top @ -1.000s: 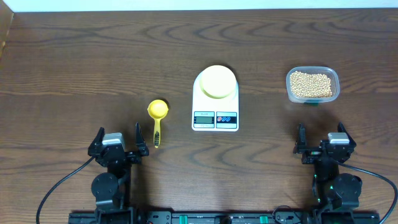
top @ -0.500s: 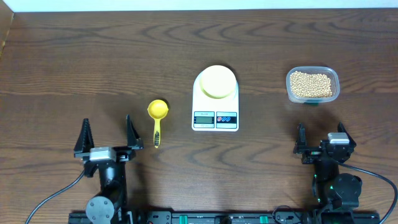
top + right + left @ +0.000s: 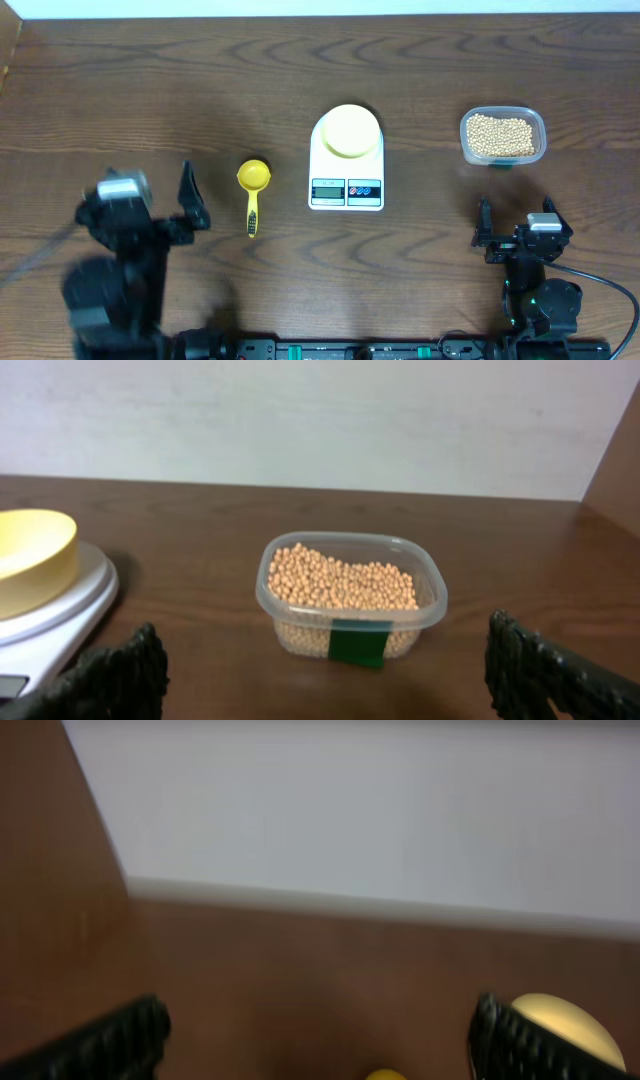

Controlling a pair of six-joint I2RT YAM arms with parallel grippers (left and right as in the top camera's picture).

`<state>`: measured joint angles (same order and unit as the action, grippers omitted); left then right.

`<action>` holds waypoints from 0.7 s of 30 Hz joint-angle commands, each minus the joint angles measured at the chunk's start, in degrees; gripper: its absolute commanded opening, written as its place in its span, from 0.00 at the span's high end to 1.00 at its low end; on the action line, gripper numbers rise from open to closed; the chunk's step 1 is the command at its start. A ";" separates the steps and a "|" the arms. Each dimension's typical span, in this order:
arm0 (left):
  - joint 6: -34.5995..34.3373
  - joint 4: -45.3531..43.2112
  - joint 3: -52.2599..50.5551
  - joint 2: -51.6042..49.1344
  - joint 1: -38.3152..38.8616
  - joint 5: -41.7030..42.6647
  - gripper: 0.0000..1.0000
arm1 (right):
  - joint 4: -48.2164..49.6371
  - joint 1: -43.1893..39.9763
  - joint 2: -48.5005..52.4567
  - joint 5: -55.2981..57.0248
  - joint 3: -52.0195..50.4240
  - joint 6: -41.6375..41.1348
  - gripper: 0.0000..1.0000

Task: Scoop item into bowl and weigh 50g on scale
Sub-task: 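Reach the left gripper forward to the yellow scoop handle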

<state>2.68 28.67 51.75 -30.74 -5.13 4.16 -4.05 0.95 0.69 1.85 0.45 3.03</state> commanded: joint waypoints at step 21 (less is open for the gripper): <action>-6.56 37.66 18.14 -56.28 0.09 13.33 0.02 | -0.11 0.22 -0.35 -0.09 -0.15 0.44 0.01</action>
<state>-4.86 66.61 71.05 -84.97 -5.10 18.94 -4.01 0.95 0.69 1.87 0.45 3.03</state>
